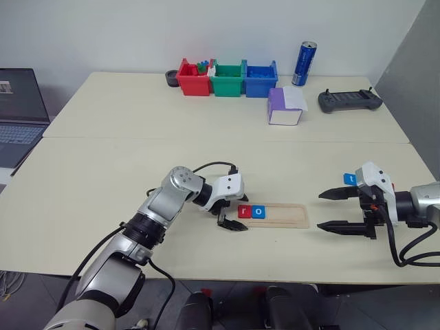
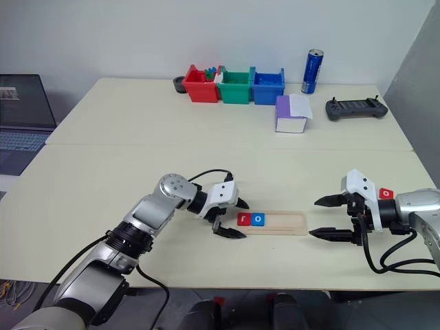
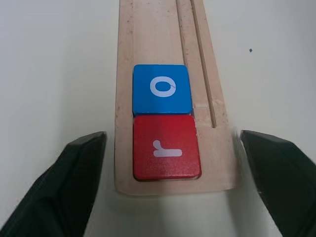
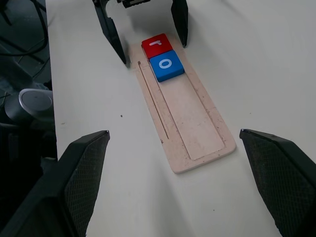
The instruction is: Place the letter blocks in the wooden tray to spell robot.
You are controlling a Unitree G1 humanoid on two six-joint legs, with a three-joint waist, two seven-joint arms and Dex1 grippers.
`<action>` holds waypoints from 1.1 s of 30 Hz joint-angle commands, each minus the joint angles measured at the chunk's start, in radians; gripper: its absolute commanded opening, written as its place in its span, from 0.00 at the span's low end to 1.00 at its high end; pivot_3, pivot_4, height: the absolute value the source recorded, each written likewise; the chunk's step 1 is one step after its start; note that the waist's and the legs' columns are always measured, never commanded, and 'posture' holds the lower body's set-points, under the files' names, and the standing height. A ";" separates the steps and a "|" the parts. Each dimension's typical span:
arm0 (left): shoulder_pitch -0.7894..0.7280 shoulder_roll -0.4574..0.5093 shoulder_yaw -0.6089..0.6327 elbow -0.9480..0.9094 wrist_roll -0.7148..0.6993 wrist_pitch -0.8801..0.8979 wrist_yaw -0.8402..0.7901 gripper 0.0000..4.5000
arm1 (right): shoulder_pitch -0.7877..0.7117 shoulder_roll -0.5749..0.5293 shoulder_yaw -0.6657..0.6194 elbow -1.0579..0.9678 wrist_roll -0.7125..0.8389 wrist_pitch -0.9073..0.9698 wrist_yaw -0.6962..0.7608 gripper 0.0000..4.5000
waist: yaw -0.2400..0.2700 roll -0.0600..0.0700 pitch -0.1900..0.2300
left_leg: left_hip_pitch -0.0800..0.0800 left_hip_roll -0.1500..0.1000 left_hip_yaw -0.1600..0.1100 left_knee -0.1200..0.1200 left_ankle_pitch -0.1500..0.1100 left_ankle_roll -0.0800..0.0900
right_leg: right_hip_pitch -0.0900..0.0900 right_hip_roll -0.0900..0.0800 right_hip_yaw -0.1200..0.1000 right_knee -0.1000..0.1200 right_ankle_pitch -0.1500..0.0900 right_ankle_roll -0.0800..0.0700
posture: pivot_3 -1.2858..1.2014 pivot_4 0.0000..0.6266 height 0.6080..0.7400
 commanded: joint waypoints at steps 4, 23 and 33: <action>-0.006 0.027 0.000 -0.042 0.019 -0.023 0.002 0.99 | -0.019 -0.002 -0.024 -0.016 0.012 -0.013 0.003 1.00 | 0.000 0.000 0.000 | 0.000 0.000 0.000 0.000 0.000 0.000 | 0.000 0.000 0.000 0.000 0.000 0.000 | 0.52 0.24 1.00; 0.277 0.125 0.345 -0.433 -0.219 -0.031 0.169 0.99 | -0.022 -0.011 -0.105 0.091 -0.009 -0.039 -0.020 1.00 | 0.001 0.000 0.000 | 0.002 0.000 0.000 0.000 0.000 0.000 | 0.001 0.000 0.000 0.001 0.000 0.000 | 0.52 0.24 1.00; 0.451 0.091 0.499 -0.426 -0.430 -0.065 0.207 0.99 | -0.035 -0.025 -0.125 0.309 -0.065 -0.137 -0.002 1.00 | 0.002 0.000 0.000 | 0.001 0.000 0.000 0.000 0.000 0.000 | 0.001 0.000 0.000 0.001 0.001 -0.002 | 0.52 0.24 1.00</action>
